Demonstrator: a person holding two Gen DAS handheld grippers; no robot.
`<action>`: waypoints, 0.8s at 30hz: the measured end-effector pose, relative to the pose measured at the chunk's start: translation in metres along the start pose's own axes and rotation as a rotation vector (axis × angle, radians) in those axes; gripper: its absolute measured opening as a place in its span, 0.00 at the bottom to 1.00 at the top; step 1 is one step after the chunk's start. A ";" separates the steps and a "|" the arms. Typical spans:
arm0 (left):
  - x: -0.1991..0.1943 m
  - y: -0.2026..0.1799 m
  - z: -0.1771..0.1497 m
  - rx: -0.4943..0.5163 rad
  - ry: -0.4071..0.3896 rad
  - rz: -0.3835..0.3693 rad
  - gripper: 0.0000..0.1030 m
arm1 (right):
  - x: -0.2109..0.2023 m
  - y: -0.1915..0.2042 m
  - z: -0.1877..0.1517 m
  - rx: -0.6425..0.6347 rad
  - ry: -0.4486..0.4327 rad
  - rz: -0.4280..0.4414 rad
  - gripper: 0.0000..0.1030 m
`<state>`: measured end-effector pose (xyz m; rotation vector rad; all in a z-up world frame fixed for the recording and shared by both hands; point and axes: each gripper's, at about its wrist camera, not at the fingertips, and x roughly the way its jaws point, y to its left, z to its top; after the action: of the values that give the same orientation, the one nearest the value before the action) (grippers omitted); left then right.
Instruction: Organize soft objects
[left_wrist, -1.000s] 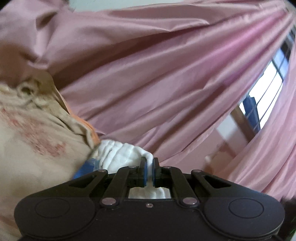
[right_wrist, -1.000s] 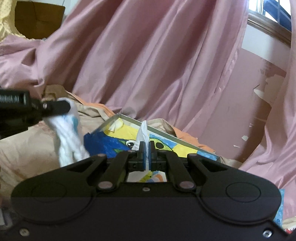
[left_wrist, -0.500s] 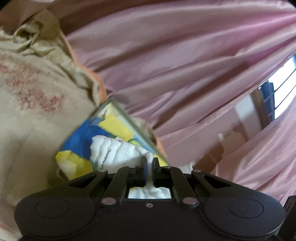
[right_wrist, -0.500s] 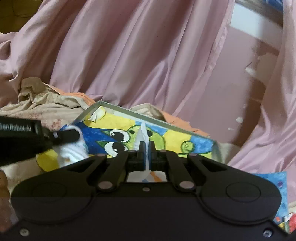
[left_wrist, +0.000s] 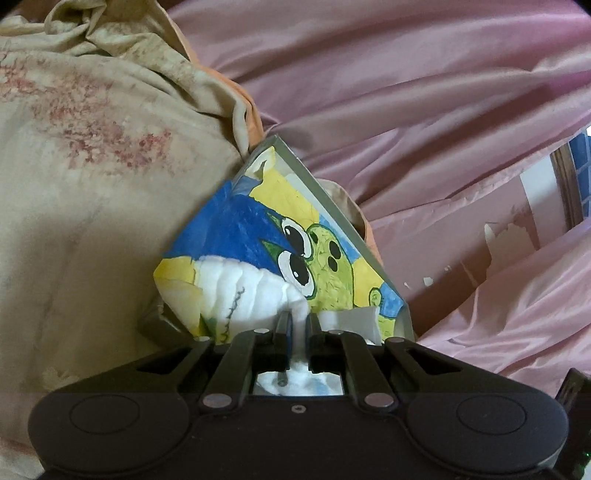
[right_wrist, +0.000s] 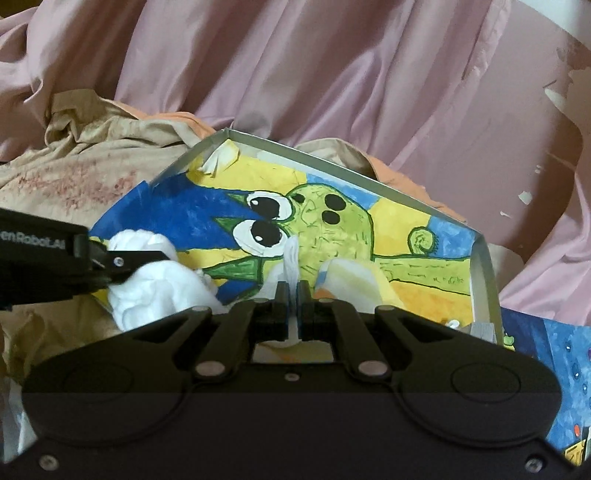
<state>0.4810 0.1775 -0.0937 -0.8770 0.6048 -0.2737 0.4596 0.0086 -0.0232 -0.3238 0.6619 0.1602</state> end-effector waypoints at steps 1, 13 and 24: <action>0.000 0.000 0.000 -0.001 -0.001 0.000 0.08 | 0.000 -0.004 0.001 0.012 0.001 0.003 0.00; -0.015 -0.019 -0.005 0.072 -0.052 0.024 0.47 | -0.028 -0.059 -0.016 0.122 -0.060 0.064 0.50; -0.047 -0.063 -0.034 0.275 -0.226 0.162 0.74 | -0.111 -0.102 -0.043 0.170 -0.153 0.105 0.81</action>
<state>0.4245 0.1387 -0.0428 -0.5798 0.4126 -0.1051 0.3738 -0.1064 0.0390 -0.1120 0.5370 0.2256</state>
